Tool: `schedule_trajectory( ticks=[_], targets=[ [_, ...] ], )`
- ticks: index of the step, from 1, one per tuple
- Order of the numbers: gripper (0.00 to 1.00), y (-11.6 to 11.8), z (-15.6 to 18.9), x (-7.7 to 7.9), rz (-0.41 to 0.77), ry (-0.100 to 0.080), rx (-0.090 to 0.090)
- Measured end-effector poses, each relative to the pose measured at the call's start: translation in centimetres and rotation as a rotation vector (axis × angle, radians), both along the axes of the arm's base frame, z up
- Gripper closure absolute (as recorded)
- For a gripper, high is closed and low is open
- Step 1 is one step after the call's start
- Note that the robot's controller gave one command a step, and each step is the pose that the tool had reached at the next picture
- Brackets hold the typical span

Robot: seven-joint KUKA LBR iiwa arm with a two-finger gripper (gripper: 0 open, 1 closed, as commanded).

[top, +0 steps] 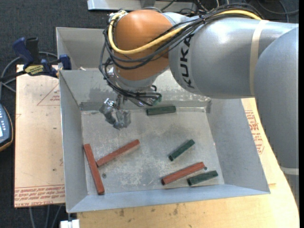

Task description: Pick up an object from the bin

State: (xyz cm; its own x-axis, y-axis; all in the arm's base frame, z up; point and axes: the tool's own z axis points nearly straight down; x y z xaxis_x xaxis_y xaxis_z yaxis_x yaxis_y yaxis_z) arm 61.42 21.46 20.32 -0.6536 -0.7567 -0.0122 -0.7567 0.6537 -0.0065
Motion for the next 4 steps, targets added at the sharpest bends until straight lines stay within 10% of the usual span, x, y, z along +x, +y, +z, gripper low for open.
schedule_trajectory(
  ticks=[1,2,3,4],
  targets=[
    [0.0,0.0,-0.4,-0.3,0.001,0.01,-0.002],
    [0.0,-3.8,-6.4,-9.9,0.067,0.023,-0.007],
    [0.0,-3.8,-13.6,-3.5,0.209,0.012,-0.005],
    [1.0,-3.7,-13.3,-3.4,0.209,0.009,-0.003]
  ],
)
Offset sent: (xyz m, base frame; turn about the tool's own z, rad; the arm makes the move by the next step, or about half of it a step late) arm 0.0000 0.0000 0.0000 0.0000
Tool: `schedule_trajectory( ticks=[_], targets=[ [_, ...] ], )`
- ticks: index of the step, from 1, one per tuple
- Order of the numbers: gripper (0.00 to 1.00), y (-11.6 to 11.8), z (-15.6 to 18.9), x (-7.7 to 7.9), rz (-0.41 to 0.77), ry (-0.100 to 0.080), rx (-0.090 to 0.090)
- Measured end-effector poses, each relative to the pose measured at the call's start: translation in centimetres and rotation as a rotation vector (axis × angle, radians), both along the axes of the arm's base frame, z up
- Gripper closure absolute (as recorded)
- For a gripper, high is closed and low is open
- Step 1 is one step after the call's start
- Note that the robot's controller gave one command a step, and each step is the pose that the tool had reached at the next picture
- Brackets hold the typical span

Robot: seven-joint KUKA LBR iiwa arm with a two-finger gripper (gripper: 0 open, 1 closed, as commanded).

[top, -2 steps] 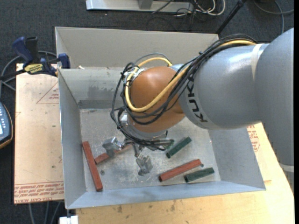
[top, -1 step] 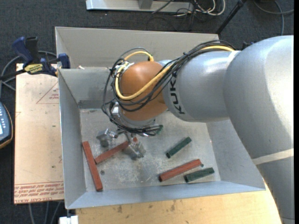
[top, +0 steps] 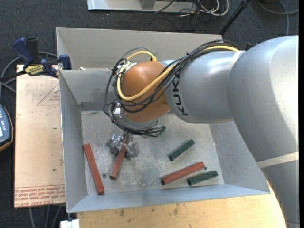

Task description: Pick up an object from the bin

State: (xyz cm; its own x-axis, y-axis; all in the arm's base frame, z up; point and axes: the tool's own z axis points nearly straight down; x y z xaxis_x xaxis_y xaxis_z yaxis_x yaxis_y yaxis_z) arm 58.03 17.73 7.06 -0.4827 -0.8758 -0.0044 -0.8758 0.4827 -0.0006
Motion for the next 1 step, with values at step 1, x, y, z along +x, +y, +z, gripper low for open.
schedule_trajectory(
  ticks=[1],
  targets=[
    [1.0,-2.99,14.51,7.61,0.068,-0.012,0.0]
  ],
)
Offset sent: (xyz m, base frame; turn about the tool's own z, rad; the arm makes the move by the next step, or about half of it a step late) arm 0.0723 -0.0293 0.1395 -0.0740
